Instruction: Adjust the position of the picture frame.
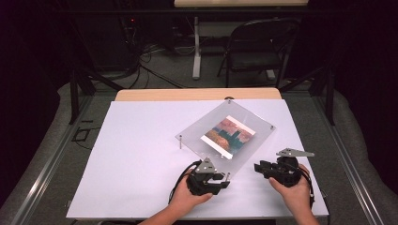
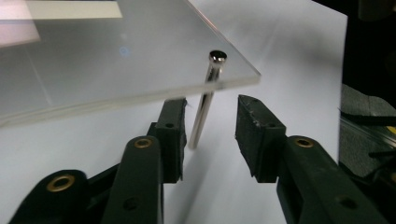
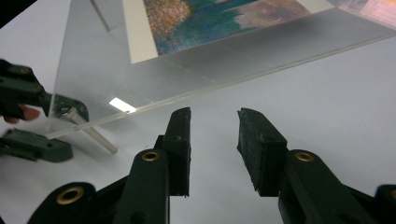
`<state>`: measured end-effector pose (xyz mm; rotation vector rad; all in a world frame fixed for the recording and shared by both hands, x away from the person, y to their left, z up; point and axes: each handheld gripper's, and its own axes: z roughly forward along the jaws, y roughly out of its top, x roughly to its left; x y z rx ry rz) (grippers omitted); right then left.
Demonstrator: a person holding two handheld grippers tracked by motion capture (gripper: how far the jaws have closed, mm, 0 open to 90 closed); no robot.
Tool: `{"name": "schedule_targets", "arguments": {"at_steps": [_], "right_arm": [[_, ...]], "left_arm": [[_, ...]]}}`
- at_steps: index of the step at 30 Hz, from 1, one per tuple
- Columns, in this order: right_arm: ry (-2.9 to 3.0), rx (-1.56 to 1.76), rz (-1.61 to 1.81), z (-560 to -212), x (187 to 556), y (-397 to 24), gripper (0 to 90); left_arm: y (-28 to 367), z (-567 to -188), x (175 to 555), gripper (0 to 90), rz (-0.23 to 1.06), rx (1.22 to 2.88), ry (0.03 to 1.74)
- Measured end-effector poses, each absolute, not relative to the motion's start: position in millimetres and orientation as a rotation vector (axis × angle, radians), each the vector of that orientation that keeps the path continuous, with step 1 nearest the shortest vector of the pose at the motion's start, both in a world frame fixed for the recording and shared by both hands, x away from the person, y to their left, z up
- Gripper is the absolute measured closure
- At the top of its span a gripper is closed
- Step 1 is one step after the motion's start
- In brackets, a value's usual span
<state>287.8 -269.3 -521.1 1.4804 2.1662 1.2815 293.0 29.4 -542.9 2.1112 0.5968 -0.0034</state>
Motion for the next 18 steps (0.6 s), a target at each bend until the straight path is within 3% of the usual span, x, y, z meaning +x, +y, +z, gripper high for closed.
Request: {"name": "schedule_targets", "arguments": {"at_steps": [9, 18], "right_arm": [[2.197, 1.383, 1.301, -522, 273, -254, 58.7], [2.248, 1.321, 1.317, -528, 266, -235, 59.3]], "left_arm": [[111, -529, 320, 57.0, 0.114, 2.010, 0.827], [150, -541, 359, 61.6, 0.226, 1.976, 0.988]]}}
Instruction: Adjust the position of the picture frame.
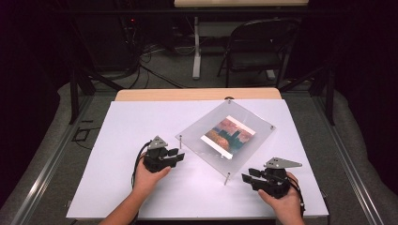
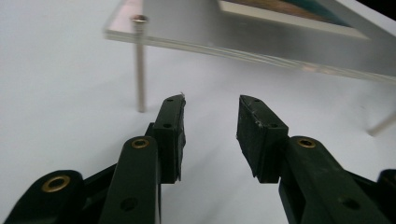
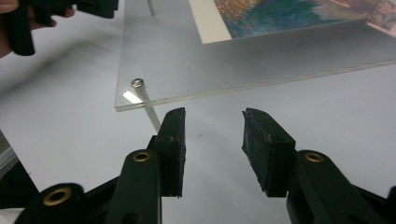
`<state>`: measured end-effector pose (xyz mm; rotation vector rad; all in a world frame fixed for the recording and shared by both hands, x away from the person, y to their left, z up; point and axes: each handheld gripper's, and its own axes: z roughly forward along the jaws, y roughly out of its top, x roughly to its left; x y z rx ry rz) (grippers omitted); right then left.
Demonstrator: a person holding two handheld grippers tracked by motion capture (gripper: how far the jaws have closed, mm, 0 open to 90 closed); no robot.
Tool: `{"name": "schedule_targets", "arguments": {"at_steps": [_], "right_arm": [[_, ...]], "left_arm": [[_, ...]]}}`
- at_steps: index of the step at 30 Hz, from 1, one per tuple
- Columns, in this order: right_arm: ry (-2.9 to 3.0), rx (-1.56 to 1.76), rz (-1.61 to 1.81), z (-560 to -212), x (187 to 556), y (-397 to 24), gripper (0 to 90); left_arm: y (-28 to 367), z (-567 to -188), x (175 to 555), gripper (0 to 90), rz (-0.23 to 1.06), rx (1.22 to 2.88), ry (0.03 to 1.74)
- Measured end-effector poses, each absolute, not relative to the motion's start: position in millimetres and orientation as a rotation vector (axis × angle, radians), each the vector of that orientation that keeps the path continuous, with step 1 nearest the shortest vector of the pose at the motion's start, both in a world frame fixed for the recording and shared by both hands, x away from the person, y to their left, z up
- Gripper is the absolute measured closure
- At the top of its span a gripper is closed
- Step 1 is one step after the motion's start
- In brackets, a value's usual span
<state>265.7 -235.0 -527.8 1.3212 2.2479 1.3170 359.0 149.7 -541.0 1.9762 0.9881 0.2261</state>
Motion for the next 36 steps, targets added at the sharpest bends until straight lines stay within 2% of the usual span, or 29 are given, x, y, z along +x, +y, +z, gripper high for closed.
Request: {"name": "schedule_targets", "arguments": {"at_steps": [13, 24, 30, 36], "right_arm": [[2.363, 1.169, 1.301, -537, 261, -209, 59.2], [2.410, 1.118, 1.253, -545, 267, -190, 63.6], [2.419, 1.144, 1.271, -550, 273, -182, 70.2], [2.413, 1.169, 1.296, -554, 277, -182, 80.0]], "left_arm": [[141, -555, 400, 67.1, 0.244, 1.972, 1.024], [139, -561, 410, 81.4, 0.248, 1.946, 1.016], [136, -561, 408, 82.8, 0.287, 1.965, 1.005], [137, -561, 410, 82.9, 0.267, 1.960, 1.006]]}}
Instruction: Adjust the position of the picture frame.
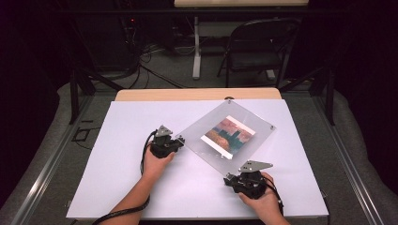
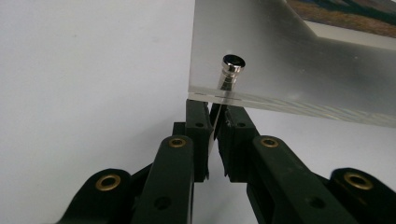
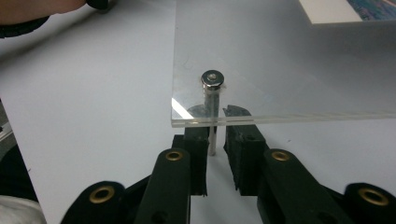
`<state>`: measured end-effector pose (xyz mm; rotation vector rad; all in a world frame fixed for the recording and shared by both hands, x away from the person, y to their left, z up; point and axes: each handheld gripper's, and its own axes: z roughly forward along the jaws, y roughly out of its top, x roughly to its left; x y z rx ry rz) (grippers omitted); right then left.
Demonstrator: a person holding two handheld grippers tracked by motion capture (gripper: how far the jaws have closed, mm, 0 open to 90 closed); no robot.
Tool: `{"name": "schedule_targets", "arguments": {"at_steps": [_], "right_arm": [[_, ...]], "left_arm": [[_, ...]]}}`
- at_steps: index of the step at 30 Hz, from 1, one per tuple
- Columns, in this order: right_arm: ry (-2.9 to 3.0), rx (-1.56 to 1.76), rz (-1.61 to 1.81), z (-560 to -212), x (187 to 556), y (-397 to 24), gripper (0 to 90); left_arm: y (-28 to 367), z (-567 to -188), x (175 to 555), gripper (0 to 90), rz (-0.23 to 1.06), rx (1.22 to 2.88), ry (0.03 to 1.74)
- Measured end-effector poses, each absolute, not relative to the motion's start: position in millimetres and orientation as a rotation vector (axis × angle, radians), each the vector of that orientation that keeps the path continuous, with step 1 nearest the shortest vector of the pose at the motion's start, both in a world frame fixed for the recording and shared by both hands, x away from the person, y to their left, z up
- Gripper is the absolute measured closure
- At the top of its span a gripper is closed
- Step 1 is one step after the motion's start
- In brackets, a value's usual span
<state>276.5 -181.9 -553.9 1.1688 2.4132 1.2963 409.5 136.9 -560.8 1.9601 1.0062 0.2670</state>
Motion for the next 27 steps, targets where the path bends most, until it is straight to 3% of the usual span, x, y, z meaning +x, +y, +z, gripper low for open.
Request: {"name": "schedule_targets", "arguments": {"at_steps": [7, 27], "right_arm": [[2.422, 1.123, 1.265, -552, 274, -179, 85.6], [2.344, 1.240, 1.305, -536, 274, -209, 85.8]], "left_arm": [[136, -558, 408, 83.9, 0.284, 1.984, 0.988], [154, -535, 357, 85.6, 0.217, 2.034, 0.881]]}}
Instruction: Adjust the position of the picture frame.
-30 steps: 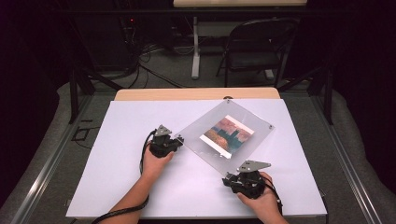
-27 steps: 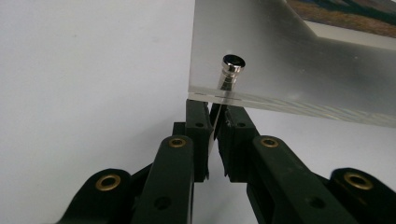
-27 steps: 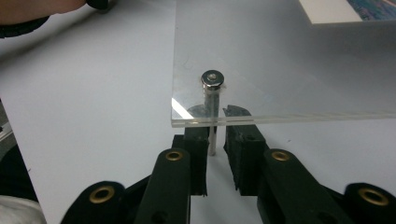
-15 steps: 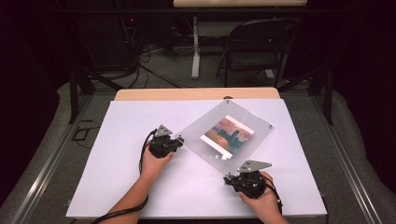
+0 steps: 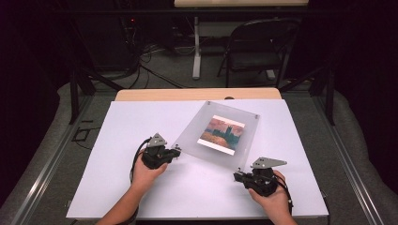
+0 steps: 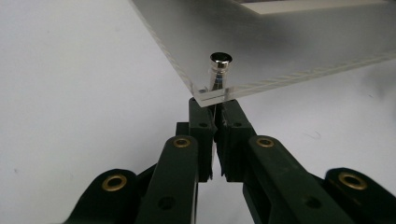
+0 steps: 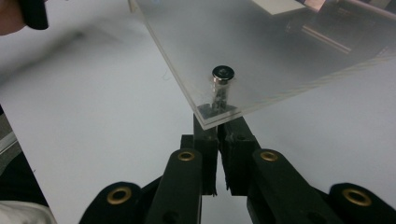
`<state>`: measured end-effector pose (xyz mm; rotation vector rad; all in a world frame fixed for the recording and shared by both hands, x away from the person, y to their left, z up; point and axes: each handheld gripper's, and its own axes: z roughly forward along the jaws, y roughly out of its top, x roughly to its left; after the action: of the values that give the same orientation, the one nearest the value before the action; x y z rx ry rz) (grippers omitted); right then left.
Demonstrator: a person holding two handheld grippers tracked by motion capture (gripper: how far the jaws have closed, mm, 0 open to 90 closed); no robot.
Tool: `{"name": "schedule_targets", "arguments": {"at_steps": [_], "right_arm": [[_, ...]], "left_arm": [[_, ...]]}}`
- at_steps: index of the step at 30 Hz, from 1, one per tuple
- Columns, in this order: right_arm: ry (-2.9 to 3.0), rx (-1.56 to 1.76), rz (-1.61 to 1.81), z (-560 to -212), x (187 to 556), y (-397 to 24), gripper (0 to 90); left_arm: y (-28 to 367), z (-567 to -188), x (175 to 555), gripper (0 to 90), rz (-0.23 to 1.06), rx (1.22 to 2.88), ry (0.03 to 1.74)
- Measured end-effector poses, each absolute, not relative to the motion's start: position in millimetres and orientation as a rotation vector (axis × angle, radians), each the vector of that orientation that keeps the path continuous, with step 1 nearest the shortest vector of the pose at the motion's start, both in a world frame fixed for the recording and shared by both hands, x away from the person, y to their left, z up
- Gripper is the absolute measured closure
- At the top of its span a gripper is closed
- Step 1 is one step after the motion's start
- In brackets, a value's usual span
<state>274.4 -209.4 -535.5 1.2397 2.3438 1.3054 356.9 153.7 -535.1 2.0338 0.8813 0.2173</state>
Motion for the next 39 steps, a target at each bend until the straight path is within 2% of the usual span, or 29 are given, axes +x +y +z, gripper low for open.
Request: {"name": "schedule_targets", "arguments": {"at_steps": [17, 25, 39], "right_arm": [[2.261, 1.278, 1.282, -533, 289, -224, 85.8], [2.304, 1.224, 1.300, -530, 302, -206, 85.9], [2.285, 1.288, 1.248, -534, 339, -201, 85.4]], "left_arm": [[157, -530, 302, 85.7, 0.109, 2.038, 0.881], [174, -530, 317, 85.6, 0.155, 1.991, 0.958], [171, -540, 347, 85.0, 0.149, 1.973, 1.011]]}}
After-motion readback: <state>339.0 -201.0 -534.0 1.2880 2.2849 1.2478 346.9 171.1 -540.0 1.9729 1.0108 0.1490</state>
